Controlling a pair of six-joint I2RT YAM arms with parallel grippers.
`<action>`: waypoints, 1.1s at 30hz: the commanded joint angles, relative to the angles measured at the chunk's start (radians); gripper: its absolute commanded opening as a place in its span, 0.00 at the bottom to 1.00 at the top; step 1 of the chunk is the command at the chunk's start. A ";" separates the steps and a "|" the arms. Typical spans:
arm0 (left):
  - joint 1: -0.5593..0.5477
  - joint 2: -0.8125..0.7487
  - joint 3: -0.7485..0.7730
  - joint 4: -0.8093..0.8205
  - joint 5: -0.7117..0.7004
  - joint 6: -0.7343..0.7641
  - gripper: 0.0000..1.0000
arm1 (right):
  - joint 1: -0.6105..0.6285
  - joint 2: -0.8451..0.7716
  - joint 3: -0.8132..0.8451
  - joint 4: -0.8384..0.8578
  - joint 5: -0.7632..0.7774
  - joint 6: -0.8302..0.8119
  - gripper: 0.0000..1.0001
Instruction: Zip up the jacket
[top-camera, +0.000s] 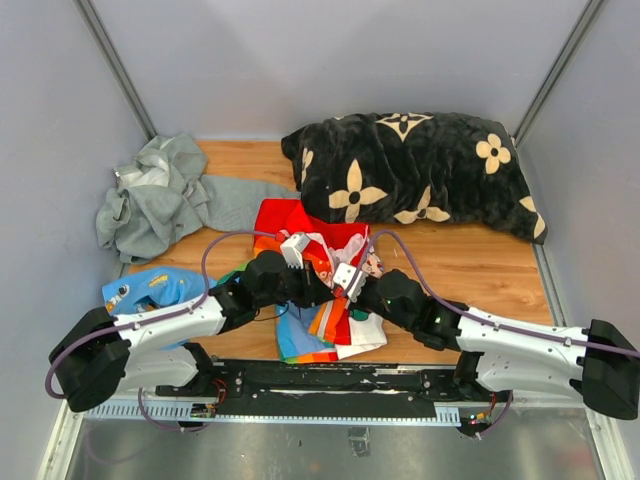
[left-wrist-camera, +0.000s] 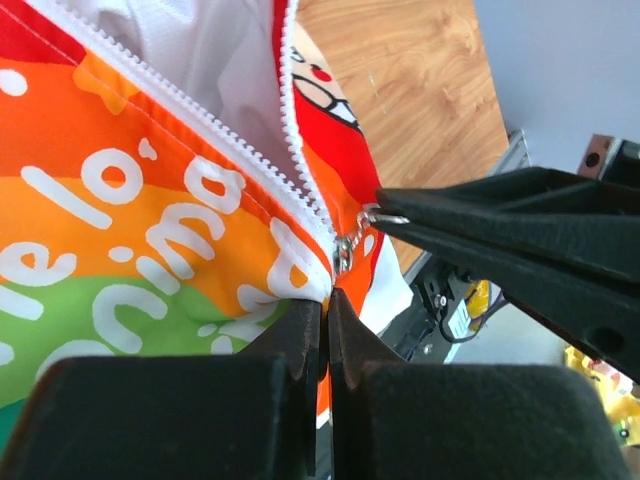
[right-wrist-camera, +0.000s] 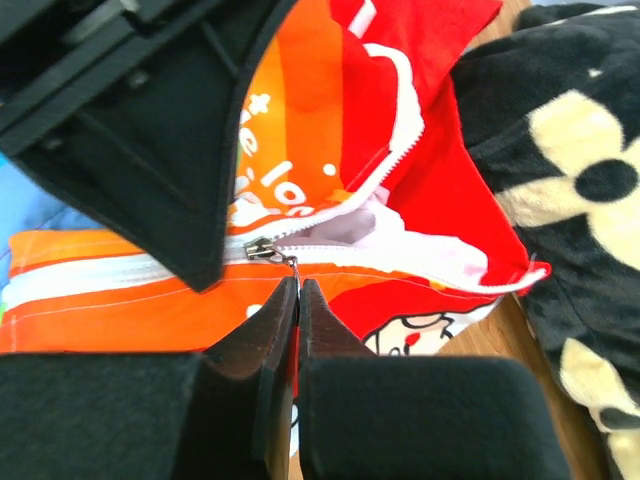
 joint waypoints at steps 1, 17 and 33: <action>0.004 -0.053 0.021 -0.039 0.064 0.044 0.00 | -0.038 0.017 0.095 -0.015 0.199 0.001 0.01; 0.063 -0.089 0.442 -0.412 -0.015 0.341 0.00 | -0.364 0.062 0.430 -0.104 0.141 -0.011 0.01; 0.165 0.123 1.033 -0.697 0.016 0.592 0.00 | -0.435 -0.090 0.657 -0.401 -0.047 0.046 0.01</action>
